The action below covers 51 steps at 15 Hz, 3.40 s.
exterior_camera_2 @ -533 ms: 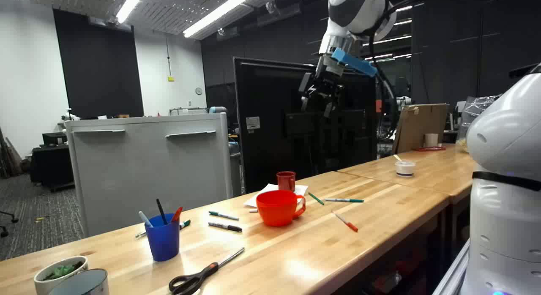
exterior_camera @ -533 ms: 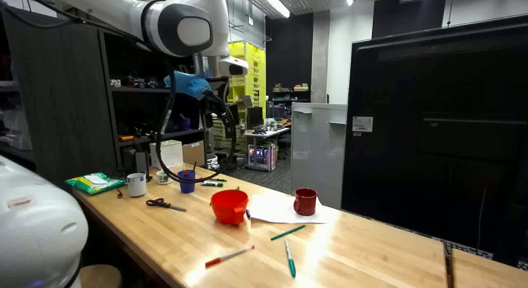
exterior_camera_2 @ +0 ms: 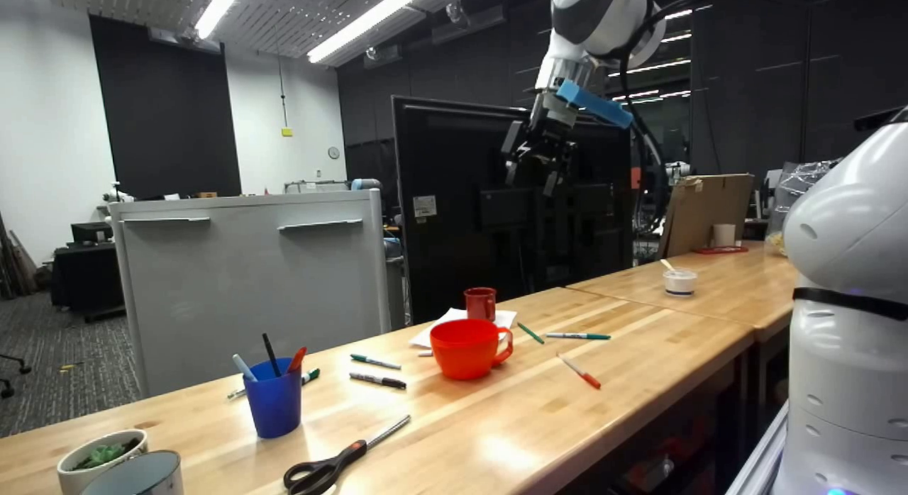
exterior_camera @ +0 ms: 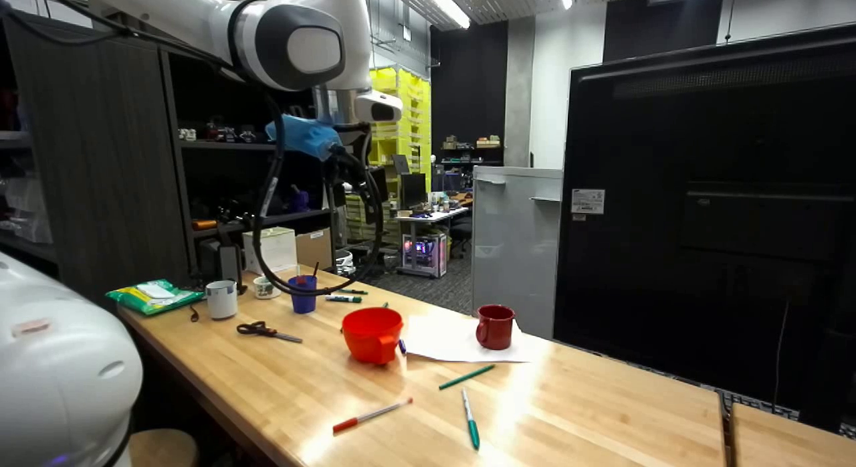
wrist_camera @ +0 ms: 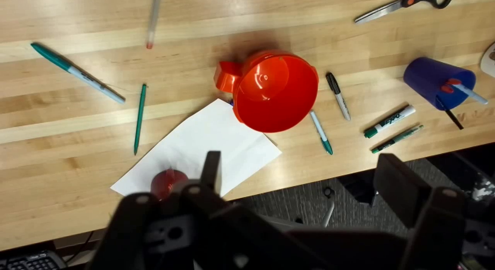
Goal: Put the green marker in the blue cup.
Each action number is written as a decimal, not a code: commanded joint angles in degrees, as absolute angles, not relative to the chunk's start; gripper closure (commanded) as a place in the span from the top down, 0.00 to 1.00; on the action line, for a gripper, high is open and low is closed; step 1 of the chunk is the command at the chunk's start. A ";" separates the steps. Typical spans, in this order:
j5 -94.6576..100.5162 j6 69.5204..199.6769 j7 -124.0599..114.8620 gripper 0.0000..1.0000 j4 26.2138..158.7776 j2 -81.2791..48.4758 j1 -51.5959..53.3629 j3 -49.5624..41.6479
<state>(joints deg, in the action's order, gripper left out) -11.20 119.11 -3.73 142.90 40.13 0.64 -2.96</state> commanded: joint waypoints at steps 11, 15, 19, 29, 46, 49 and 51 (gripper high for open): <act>-11.08 119.36 -3.42 1.00 142.72 38.87 0.62 -1.56; -10.79 118.80 -1.28 1.00 142.69 36.63 3.08 0.91; -9.38 119.89 1.54 1.00 142.91 33.07 6.11 3.92; 7.37 122.43 -0.79 1.00 146.32 30.19 -1.21 2.72; 12.20 123.98 10.71 1.00 145.61 26.26 -2.79 -3.14; 16.67 126.79 15.94 1.00 146.23 24.19 -3.91 -5.15; 22.39 128.05 16.86 1.00 146.33 22.53 -5.52 -5.32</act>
<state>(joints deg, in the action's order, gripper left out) 16.26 125.75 14.31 146.18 24.75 -3.47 -5.13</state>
